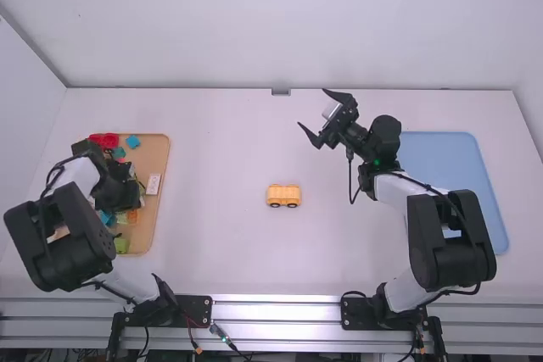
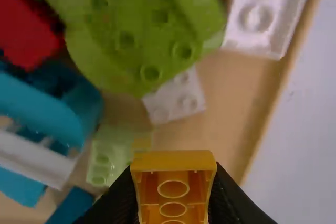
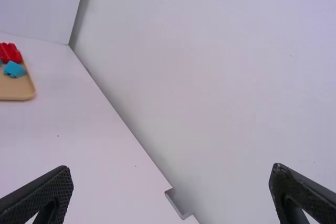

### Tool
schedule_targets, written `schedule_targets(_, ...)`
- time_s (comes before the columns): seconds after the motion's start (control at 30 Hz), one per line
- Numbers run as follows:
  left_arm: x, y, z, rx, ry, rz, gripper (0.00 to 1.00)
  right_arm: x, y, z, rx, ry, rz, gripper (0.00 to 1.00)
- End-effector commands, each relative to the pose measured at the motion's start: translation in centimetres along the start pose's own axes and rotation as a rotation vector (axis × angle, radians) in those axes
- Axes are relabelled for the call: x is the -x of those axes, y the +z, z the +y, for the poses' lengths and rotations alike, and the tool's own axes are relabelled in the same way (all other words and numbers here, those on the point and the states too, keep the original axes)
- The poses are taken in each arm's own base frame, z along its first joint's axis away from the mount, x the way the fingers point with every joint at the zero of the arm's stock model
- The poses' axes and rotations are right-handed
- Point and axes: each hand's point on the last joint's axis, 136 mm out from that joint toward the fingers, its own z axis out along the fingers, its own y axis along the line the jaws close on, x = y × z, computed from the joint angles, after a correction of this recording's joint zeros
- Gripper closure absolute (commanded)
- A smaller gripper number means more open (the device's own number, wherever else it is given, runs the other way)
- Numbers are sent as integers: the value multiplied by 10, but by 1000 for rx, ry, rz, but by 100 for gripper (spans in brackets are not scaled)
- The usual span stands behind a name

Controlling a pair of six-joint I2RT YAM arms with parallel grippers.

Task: Assemble lego blocks to make yellow taxi

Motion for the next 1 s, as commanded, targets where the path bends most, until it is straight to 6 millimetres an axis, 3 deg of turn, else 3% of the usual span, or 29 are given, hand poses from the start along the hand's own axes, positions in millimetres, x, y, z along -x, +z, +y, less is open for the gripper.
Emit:
schedule_targets(0.0,23,-16,-21,-118,53,-107,81,21,2,-6,8,-26,-47,1)
schedule_targets(0.1,39,-25,-34,-202,87,-183,82,24,2,0,43,12,-63,1)
schedule_targets(0.3,64,-36,-61,-294,149,-294,85,22,2,-4,27,279,-48,1)
schedule_targets(0.43,80,-46,-91,-307,250,-355,91,16,2,-2,35,366,-24,1)
schedule_targets(0.6,94,-65,-141,-317,408,-435,89,5,2,5,54,436,19,1)
schedule_targets(0.73,103,-87,-187,-332,549,-532,86,18,0,17,145,523,-19,1)
schedule_targets(0.83,102,-105,-224,-406,657,-602,86,27,-2,24,199,522,-47,1)
schedule_targets(0.9,99,-126,-262,-527,753,-679,85,23,-1,26,204,527,-33,1)
schedule_targets(0.97,97,-133,-276,-578,791,-710,85,17,-2,30,213,526,-10,1)
